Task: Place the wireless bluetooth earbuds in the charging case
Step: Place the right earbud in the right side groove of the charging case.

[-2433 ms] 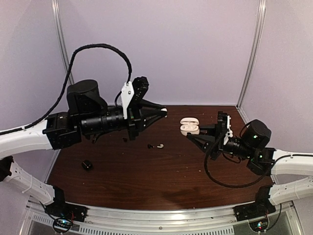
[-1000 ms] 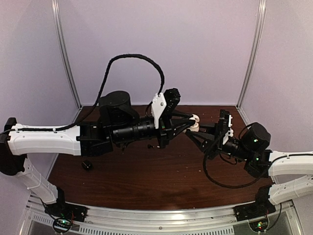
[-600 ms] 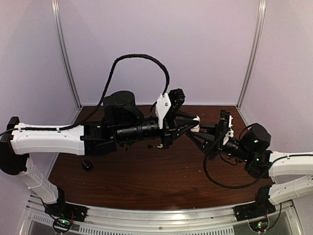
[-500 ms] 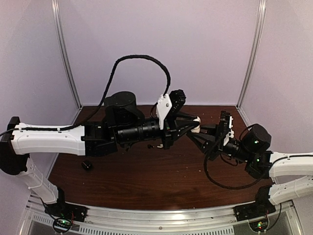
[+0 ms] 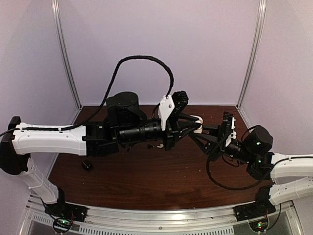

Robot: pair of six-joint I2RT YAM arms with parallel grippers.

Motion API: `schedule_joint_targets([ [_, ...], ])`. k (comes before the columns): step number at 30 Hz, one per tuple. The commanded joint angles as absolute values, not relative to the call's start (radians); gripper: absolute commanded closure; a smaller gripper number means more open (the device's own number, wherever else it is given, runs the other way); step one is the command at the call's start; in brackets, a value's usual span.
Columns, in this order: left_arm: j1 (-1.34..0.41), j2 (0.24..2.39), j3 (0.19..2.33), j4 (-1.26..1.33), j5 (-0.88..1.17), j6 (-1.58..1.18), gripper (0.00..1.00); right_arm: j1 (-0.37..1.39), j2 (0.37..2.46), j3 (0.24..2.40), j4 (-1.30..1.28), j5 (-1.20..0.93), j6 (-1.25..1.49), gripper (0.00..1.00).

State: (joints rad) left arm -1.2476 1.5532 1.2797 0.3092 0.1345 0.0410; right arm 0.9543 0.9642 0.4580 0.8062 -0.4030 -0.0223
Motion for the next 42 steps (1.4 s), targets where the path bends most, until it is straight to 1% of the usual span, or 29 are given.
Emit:
schedule_joint_targets([
  [1,-1.249,1.585,1.325,0.244,0.125,0.038,0.89,0.964,0.94,0.455,0.874,-0.43,-0.018,1.0],
  [7,-1.249,1.59,1.345,0.191,0.11,0.041,0.82,0.963,0.933,0.449,0.872,-0.431,-0.019,1.0],
  [9,-1.248,1.586,1.347,0.18,0.087,0.043,0.8,0.964,0.929,0.447,0.873,-0.423,-0.017,1.0],
  [12,-1.248,1.575,1.348,0.177,0.034,0.044,0.74,0.963,0.928,0.439,0.878,-0.407,-0.011,1.0],
  [14,-1.249,1.566,1.346,0.18,0.02,0.048,0.73,0.963,0.926,0.432,0.888,-0.401,-0.004,1.0],
  [19,-1.248,1.559,1.341,0.171,0.03,0.059,0.6,0.963,0.928,0.424,0.896,-0.391,0.0,1.0],
  [22,-1.249,1.545,1.332,0.166,0.043,0.063,0.55,0.963,0.924,0.415,0.9,-0.381,0.021,1.0],
  [30,-1.248,1.456,1.245,0.203,0.075,0.064,0.51,0.957,0.911,0.389,0.89,-0.345,0.056,1.0],
  [35,-1.236,1.425,1.241,0.139,-0.029,0.067,0.49,0.932,0.893,0.378,0.87,-0.334,0.106,1.0],
  [39,-1.171,1.394,1.235,0.082,-0.051,0.039,0.48,0.916,0.865,0.36,0.864,-0.331,0.142,1.0],
  [42,-1.086,1.389,1.241,0.018,-0.048,0.008,0.46,0.906,0.822,0.35,0.831,-0.319,0.153,1.0],
])
